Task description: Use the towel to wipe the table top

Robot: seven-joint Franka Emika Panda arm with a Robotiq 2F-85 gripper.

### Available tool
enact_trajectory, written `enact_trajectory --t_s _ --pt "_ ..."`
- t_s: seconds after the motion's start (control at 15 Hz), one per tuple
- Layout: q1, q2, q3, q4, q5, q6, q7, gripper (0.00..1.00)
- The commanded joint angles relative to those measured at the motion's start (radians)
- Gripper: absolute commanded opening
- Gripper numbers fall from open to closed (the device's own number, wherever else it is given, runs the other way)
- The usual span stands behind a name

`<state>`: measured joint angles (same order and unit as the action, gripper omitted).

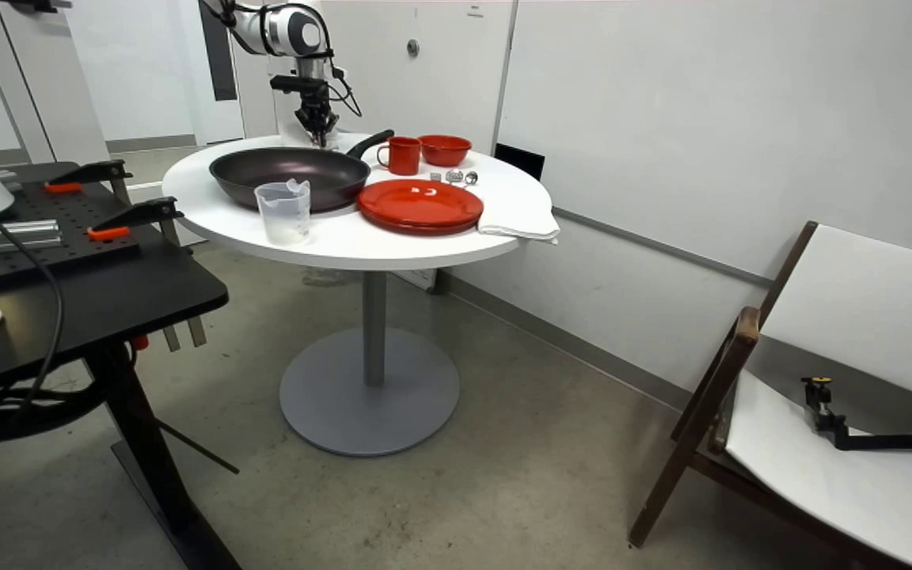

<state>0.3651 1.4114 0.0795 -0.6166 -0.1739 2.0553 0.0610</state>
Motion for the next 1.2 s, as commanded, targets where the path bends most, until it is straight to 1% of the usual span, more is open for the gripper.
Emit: enact_trajectory --t_s 0.0,0.2,0.33,0.47,0.73,1.13 --pt "0.007 0.036 -0.089 0.031 -0.058 0.122 0.112 0.02" --pt "0.015 0.034 -0.150 0.025 -0.082 0.165 0.226 0.02" --pt "0.020 0.028 -0.167 0.018 -0.083 0.162 0.277 0.02" --pt "0.026 0.019 -0.167 0.010 -0.075 0.139 0.307 0.02" --pt "0.030 -0.010 -0.113 -0.011 -0.023 0.029 0.317 0.02" --pt "0.033 -0.035 -0.034 -0.003 0.054 -0.098 0.316 0.02"
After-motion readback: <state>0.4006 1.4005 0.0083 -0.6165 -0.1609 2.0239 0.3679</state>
